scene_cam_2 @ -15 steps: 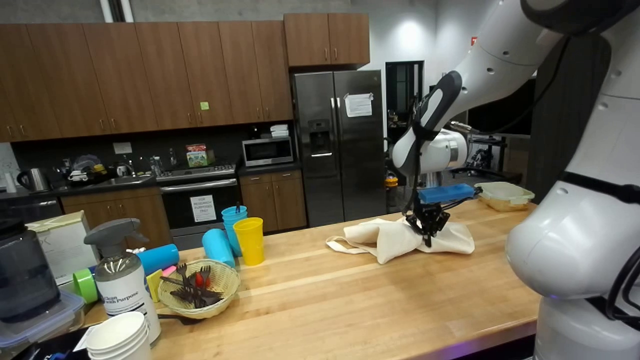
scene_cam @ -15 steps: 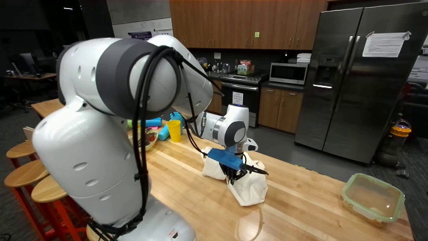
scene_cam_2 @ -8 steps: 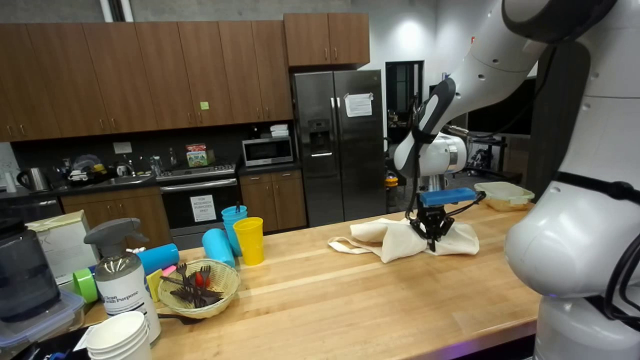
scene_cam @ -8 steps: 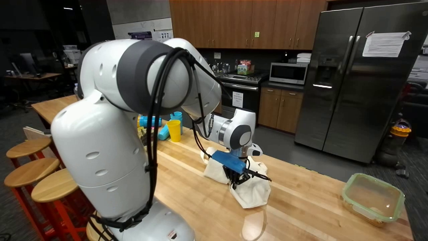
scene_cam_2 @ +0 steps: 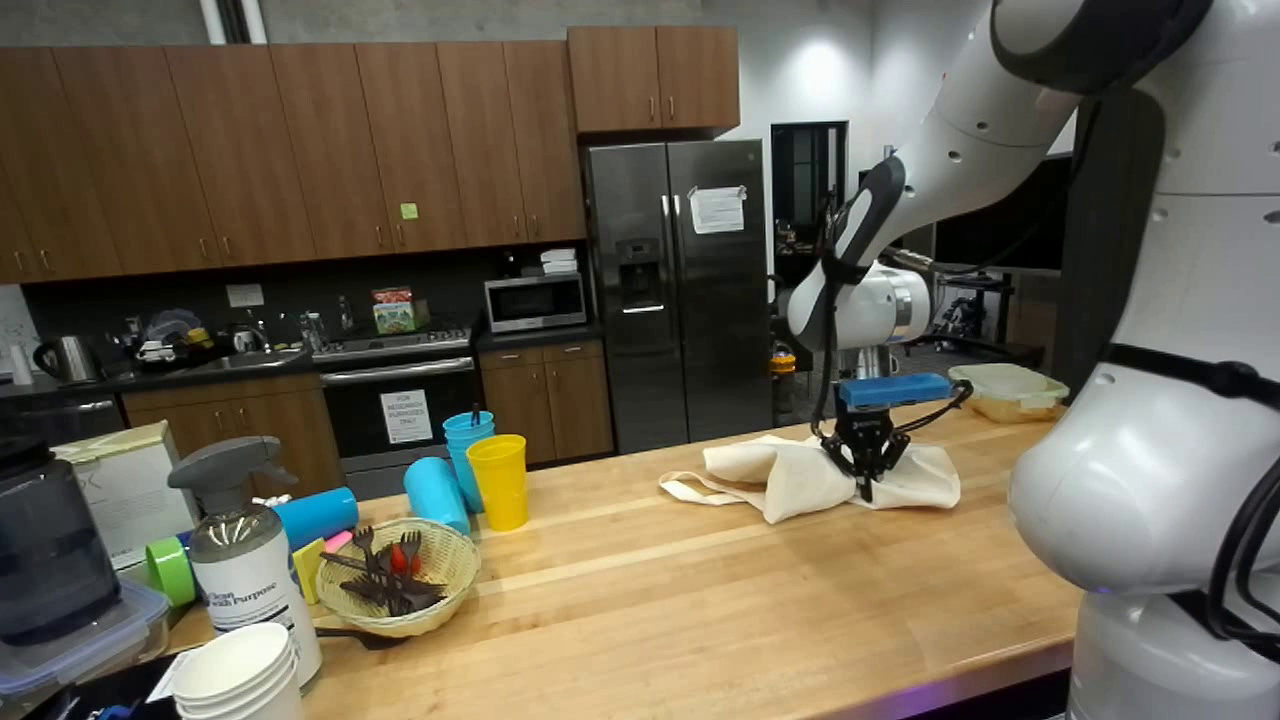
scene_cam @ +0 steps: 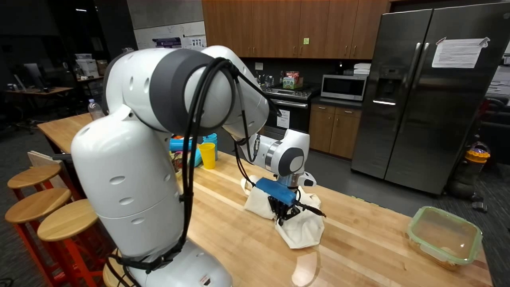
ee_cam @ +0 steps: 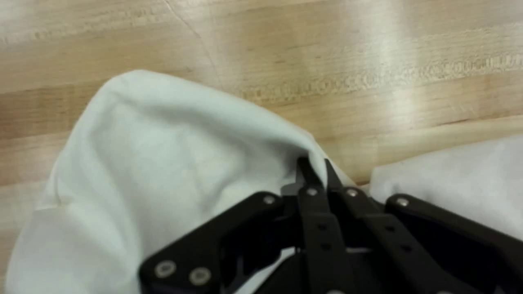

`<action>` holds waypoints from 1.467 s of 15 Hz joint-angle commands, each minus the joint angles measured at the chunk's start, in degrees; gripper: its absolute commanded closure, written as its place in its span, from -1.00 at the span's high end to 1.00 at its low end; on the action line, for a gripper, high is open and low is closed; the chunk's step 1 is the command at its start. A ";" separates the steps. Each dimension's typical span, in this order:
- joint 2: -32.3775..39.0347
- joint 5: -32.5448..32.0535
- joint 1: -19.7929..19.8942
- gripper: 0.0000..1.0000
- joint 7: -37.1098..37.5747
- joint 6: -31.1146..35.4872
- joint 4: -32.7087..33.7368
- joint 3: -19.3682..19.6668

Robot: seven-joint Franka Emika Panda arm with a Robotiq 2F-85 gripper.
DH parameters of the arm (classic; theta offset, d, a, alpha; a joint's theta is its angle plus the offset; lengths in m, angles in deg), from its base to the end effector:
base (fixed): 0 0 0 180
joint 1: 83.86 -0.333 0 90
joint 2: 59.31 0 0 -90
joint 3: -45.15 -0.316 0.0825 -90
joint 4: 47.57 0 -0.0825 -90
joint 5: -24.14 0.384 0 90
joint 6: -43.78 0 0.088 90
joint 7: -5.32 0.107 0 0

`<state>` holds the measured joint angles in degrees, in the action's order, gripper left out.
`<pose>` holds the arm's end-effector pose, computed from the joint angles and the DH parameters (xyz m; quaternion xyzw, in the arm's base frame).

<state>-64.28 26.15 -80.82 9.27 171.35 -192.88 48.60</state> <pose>0.4230 -0.0467 0.2881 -0.9884 0.1021 0.1109 0.0177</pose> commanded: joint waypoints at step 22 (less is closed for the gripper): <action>-5.89 -1.86 -1.89 -0.98 1.78 0.85 1.03 -3.65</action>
<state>-67.03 25.63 -82.35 9.62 171.56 -190.66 45.42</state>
